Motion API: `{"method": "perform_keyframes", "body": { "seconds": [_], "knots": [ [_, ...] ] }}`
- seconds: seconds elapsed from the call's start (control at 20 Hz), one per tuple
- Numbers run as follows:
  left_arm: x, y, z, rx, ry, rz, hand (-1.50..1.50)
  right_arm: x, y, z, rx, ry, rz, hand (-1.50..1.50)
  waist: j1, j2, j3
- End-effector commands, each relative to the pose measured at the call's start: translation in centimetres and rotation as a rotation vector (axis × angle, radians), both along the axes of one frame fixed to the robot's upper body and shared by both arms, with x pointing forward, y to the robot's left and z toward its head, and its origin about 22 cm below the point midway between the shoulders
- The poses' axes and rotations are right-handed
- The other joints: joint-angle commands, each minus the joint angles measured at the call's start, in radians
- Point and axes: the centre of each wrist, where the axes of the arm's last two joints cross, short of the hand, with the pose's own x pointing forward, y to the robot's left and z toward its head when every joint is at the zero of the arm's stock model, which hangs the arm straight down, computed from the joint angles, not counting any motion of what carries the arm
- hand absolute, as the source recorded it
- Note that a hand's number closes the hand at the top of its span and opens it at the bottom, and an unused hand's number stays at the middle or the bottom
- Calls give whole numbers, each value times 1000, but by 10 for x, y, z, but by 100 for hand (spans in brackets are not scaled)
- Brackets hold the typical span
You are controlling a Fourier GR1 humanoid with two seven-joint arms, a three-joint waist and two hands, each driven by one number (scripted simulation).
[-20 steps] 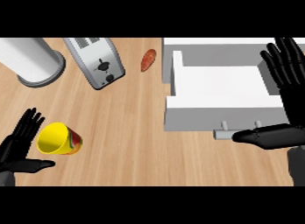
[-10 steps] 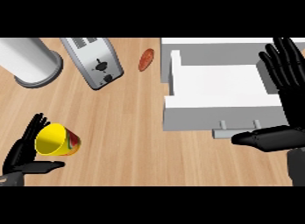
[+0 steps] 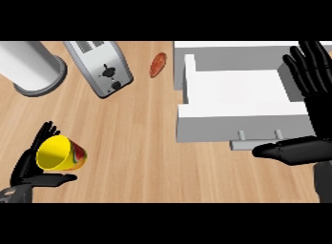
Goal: Pick up the cup, place it into the drawer and close the drawer
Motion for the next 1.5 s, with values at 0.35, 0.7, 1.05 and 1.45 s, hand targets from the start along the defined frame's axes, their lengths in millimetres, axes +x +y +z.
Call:
{"method": "perform_keyframes", "body": {
  "seconds": [0.35,0.7,1.05,1.45],
  "knots": [
    [17,-28,-4,-169,-96,-120,-150,-2,-7,3,0,-6,4,-150,-11,4,-1],
    [18,-26,0,-143,-275,-139,150,4,-13,4,-22,-1,-19,-150,6,2,-1],
    [35,-32,9,-91,-403,-23,150,-4,-14,-7,-16,-1,-1,-150,0,-1,1],
    [59,-116,0,-163,-495,143,150,-2,-24,3,-17,-2,-26,-150,11,-7,3]
  ]
}}
